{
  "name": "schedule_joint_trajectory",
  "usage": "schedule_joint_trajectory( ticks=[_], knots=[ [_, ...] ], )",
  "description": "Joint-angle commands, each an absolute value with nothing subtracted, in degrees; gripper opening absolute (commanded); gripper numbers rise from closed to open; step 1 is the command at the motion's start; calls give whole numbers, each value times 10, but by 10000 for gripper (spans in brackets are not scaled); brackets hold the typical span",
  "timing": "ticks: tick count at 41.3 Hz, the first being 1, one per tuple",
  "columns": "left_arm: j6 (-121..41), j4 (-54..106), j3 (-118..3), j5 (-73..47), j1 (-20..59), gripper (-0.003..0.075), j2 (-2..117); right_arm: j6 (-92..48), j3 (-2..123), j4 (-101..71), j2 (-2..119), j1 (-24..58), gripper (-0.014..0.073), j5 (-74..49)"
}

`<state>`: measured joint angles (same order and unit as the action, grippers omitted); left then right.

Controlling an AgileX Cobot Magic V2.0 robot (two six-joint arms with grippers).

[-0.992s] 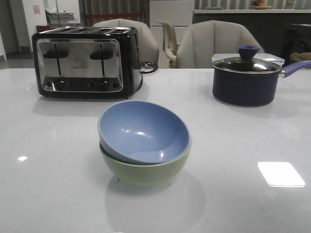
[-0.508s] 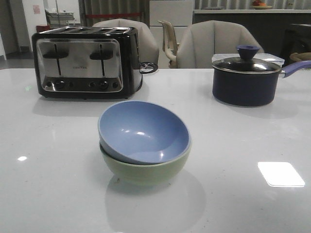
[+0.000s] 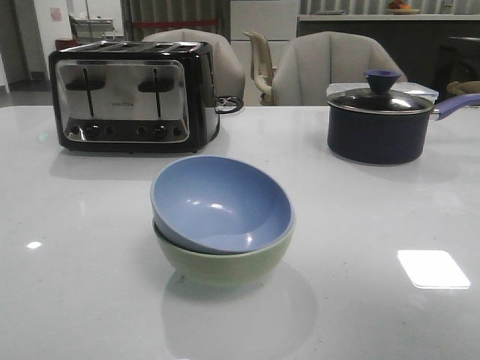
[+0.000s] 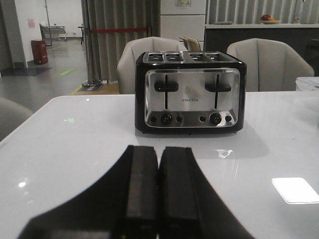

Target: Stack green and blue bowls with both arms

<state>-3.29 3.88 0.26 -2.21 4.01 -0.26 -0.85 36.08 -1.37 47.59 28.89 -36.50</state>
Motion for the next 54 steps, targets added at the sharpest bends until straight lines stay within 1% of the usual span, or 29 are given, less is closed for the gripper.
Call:
schedule_joint_trajectory(
  ticks=[1, 43, 48, 54],
  knots=[
    [-31, 44, 15, 35, 45, 102, -15, -13, 375, -7, 473, 289, 34, -331],
    [-31, 44, 15, 33, 45, 102, -14, -13, 369, -7, 467, 289, 34, -330],
    [-31, 44, 15, 33, 45, 102, -14, -14, 333, 0, 414, 257, 34, -304],
    [-31, 44, 15, 33, 45, 102, -14, -14, 252, 0, 308, 168, 34, -201]
  ],
)
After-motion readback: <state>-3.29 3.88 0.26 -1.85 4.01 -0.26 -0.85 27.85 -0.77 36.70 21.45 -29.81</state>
